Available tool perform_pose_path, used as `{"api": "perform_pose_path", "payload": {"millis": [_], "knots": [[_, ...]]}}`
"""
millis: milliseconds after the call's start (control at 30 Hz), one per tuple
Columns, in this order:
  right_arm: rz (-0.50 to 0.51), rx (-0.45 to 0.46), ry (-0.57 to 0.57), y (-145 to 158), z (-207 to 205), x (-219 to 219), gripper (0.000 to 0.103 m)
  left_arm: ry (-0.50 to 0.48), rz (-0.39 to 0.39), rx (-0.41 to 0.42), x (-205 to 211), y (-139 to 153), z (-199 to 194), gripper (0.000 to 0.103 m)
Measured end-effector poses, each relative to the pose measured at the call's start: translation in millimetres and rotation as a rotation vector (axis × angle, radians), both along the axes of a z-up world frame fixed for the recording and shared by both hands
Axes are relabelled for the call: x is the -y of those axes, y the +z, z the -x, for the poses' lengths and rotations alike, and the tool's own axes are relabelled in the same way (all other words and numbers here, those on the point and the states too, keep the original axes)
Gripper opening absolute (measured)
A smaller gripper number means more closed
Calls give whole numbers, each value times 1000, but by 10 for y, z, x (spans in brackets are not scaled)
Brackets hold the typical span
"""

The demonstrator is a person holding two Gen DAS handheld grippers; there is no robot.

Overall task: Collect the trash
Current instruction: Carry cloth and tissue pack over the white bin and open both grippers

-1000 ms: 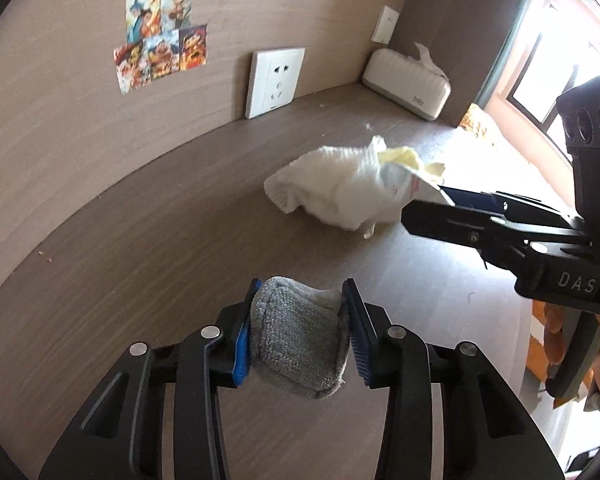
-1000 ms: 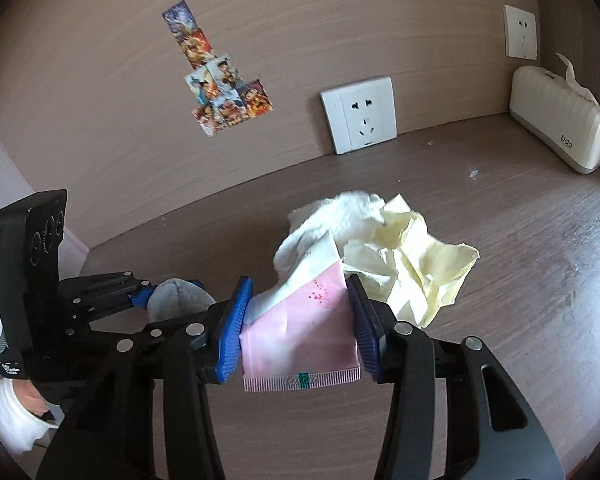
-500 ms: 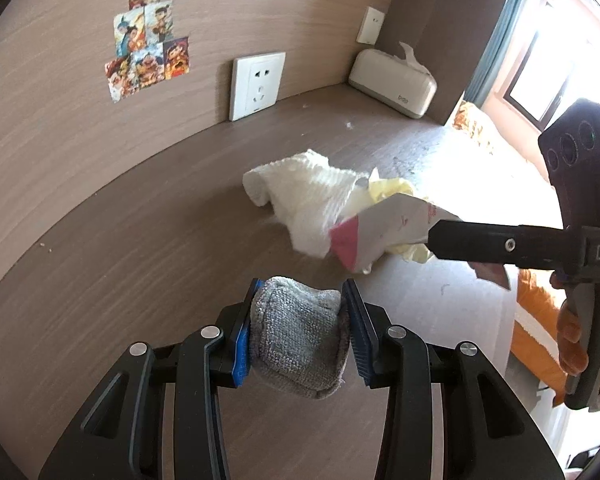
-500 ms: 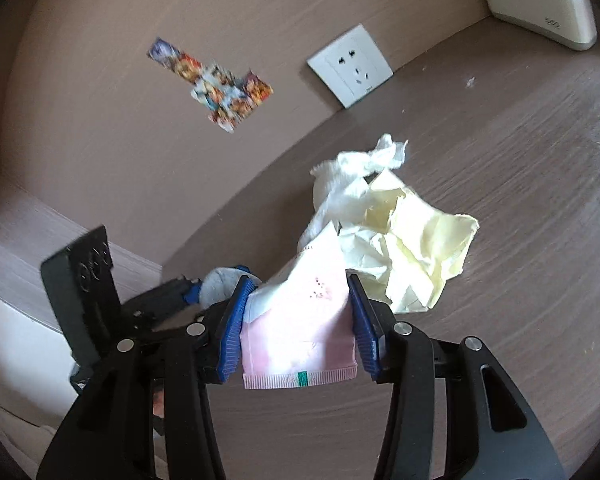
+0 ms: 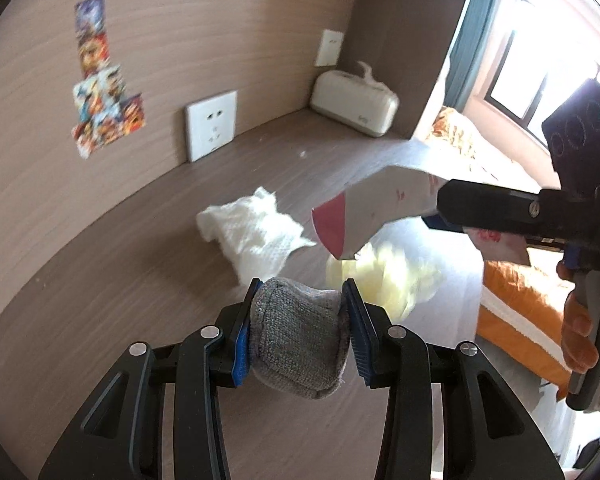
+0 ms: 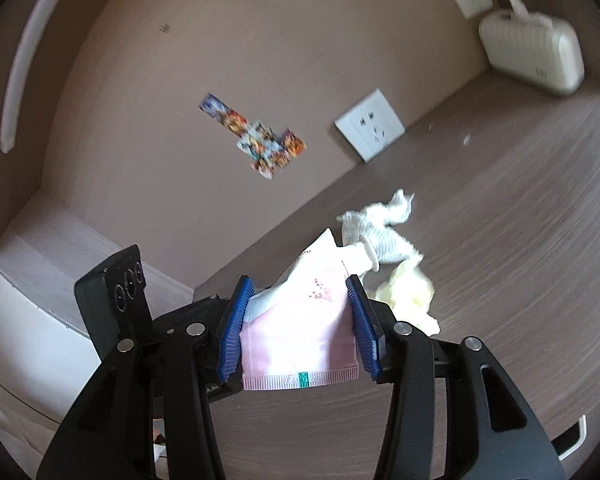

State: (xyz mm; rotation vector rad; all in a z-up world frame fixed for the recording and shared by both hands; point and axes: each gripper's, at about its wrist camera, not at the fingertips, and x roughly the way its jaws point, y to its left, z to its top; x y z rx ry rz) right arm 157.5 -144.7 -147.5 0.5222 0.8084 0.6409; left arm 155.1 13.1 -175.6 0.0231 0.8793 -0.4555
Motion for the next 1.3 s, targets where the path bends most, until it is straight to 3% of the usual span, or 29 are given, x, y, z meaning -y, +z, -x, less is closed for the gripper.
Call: {"api": "perform_pose_path", "payload": {"millis": [400,667,1033,1300], "knots": [[6,69,-122,243,438,701,48,-126,36,54,714,288,164,40],[51,39,-215,188,839,1309,47,-275,57,14,1473,227,295,40],[87,-86,-471,-192,1680,2395,47,-540,25,-96,2628,-161,671,40],[95,-162,-561,-619,2038,2850,47,-669,-13,-198,3264,-644,871,40]]}}
